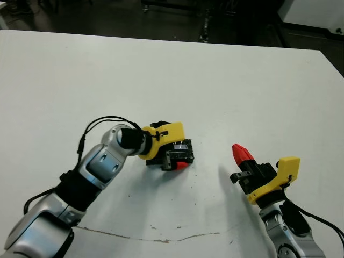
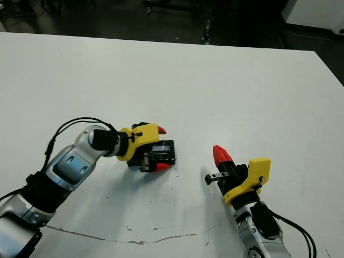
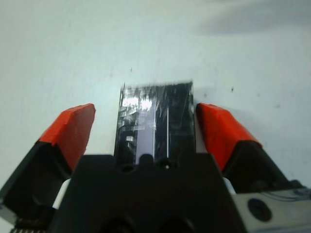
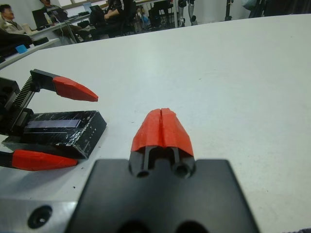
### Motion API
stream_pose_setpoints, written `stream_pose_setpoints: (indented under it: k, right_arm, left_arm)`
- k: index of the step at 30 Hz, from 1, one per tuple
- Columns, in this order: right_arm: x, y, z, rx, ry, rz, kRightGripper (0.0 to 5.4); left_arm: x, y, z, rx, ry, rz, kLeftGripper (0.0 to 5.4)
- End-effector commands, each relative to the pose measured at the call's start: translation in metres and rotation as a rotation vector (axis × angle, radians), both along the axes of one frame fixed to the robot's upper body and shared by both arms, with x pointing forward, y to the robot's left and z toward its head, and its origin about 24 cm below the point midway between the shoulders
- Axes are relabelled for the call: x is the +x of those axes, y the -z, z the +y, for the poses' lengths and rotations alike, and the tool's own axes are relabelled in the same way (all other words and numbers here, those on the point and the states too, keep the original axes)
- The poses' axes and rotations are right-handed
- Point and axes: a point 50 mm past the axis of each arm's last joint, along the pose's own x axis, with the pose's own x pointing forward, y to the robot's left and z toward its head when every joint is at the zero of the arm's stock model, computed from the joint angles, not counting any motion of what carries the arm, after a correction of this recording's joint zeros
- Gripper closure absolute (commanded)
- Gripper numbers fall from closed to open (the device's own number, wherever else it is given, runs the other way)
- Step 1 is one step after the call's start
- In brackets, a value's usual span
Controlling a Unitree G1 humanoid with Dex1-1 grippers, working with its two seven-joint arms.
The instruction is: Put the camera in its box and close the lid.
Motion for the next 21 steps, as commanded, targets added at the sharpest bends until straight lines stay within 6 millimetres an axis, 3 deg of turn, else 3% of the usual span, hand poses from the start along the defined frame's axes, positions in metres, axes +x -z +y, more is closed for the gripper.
stream_pose_setpoints:
  k: [1,9,21]
  right_arm:
    - [-0.001,0.001,-0.002,-0.006,0.003,0.015,5.4]
    - [0.0,0.0,-0.002,-0.008,0.0,0.008,5.4]
    - [0.001,-0.001,-0.001,0.008,-0.008,0.01,5.4]
  left_arm:
    - [-0.014,0.042,0.015,0.101,-0.033,0.152,0.01]
    - [-0.013,0.033,0.05,0.112,-0.055,0.121,0.01]
    - [-0.04,0.007,0.125,-0.022,-0.296,0.232,0.01]
